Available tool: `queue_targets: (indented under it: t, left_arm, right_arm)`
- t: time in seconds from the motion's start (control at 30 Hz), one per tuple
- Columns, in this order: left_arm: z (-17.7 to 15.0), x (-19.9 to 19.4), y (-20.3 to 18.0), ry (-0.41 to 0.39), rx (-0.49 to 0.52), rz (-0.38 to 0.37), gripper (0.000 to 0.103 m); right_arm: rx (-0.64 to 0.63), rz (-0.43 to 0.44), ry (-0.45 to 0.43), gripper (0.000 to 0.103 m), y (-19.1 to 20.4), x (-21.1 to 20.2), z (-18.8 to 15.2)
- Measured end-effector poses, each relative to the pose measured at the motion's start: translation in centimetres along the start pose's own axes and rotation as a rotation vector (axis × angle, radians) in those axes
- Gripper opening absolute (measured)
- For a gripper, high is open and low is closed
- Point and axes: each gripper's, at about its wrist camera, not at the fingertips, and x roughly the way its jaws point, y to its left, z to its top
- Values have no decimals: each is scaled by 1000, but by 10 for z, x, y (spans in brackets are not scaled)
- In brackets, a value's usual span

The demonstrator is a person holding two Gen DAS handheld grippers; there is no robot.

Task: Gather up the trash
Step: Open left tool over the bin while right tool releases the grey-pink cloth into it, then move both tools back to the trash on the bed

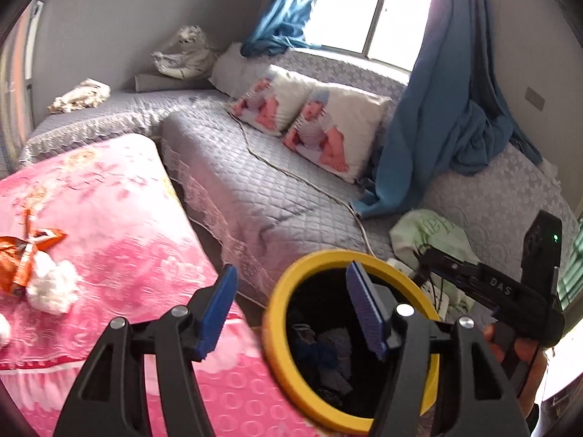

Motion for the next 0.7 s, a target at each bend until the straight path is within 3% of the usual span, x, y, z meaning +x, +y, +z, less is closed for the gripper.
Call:
queue_targets:
  t: [0.07,0.13,0.43,0.7]
  left_arm:
    - [4,-12,11,-18,-17,15,60]
    - [7,-27,24,-46,-30,35,68]
    - [5,-96,99,-140,-75,208,80]
    - [-20,-150,184,-163,-188,347,81]
  right_arm:
    - [-33,27,-2,45,16,1,2]
    - [-76,58,-2,49,35,2,2]
    - [-275,171,35,66,133,26,-9]
    - [-432,252,133,69,229,72,-44]
